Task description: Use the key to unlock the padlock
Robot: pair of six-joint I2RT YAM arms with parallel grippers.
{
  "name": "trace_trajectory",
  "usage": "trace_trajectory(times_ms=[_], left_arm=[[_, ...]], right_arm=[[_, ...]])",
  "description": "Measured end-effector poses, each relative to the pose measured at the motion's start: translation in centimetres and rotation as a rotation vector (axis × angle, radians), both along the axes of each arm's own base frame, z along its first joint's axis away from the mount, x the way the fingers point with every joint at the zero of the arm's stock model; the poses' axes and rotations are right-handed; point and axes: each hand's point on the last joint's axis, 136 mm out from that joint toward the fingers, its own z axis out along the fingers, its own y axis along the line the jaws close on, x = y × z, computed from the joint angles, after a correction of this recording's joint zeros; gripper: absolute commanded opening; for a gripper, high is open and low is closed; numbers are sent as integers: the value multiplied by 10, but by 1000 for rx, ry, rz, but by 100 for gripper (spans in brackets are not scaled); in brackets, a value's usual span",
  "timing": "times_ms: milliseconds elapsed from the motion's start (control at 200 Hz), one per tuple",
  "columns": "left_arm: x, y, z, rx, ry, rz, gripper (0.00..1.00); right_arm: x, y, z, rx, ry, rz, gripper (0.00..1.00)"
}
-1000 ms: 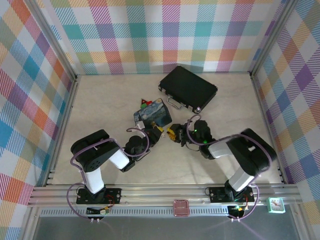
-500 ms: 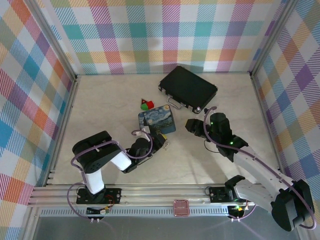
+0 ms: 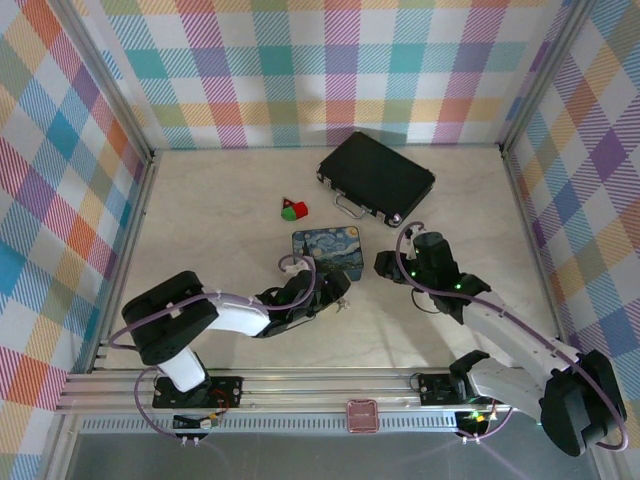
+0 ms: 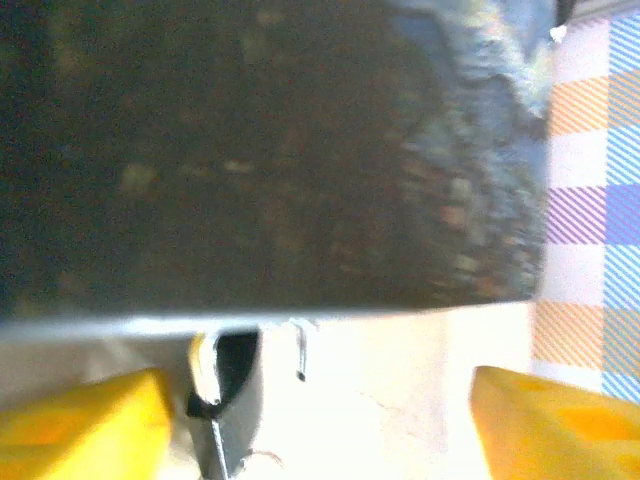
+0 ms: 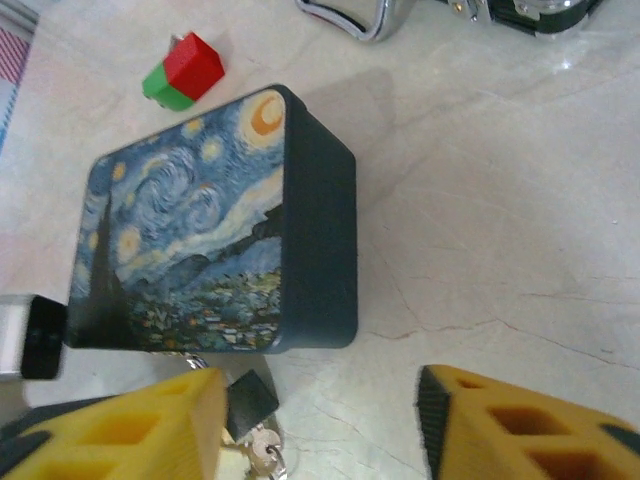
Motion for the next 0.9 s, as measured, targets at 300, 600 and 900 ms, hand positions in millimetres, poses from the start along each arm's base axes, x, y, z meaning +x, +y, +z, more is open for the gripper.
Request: trace_trajectory(times_ms=[300, 600, 900], left_arm=[[-8, 83, 67, 74, -72, 138, 100], [34, 186, 61, 246, -50, 295, 100], [57, 190, 56, 276, -22, 223, 100]], right_arm=[[-20, 37, -29, -120, 69, 161, 62], [-34, 110, -56, -365, 58, 440, 73], [-30, 111, -97, -564, 62, 544, 71]])
